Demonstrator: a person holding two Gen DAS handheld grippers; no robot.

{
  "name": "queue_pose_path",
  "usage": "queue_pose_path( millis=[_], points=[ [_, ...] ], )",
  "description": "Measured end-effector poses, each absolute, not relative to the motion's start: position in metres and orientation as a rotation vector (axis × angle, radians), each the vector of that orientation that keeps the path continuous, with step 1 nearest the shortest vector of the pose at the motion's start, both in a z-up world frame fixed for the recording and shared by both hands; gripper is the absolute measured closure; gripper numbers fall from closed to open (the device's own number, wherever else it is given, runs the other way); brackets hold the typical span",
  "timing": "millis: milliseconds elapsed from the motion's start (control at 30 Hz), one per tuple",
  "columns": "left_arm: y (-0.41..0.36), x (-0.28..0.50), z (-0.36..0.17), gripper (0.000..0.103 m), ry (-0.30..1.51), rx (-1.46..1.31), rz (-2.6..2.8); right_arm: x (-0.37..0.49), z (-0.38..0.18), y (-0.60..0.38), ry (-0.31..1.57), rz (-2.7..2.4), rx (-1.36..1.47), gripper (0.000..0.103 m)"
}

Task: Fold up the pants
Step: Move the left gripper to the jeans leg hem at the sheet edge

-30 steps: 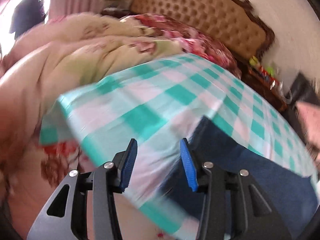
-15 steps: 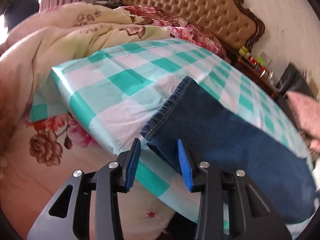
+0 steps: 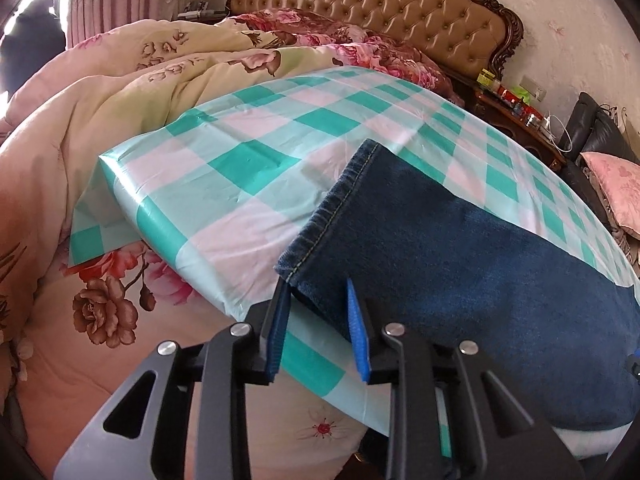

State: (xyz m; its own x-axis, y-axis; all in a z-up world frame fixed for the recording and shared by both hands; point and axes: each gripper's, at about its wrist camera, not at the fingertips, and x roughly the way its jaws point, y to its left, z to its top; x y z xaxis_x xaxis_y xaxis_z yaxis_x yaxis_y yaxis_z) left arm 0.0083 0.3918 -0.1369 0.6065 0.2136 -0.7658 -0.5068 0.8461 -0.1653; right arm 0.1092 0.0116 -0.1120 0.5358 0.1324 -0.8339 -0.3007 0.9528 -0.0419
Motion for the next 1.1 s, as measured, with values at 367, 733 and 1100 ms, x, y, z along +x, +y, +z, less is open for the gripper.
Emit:
queue_pose_path(
  millis=[367,733,1100],
  points=[
    [0.390,0.008,-0.136,0.061,0.795,-0.370,0.438,0.109,-0.136,0.004,1.015,0.222,-0.211,0.037],
    [0.399,0.000,-0.136,0.055,0.764,-0.443,0.383,0.106,-0.136,0.003,0.994,0.224,-0.216,0.037],
    [0.411,0.009,-0.139,0.075,0.790,-0.515,0.370,0.107,-0.136,0.003,0.994,0.229,-0.216,0.036]
  ],
)
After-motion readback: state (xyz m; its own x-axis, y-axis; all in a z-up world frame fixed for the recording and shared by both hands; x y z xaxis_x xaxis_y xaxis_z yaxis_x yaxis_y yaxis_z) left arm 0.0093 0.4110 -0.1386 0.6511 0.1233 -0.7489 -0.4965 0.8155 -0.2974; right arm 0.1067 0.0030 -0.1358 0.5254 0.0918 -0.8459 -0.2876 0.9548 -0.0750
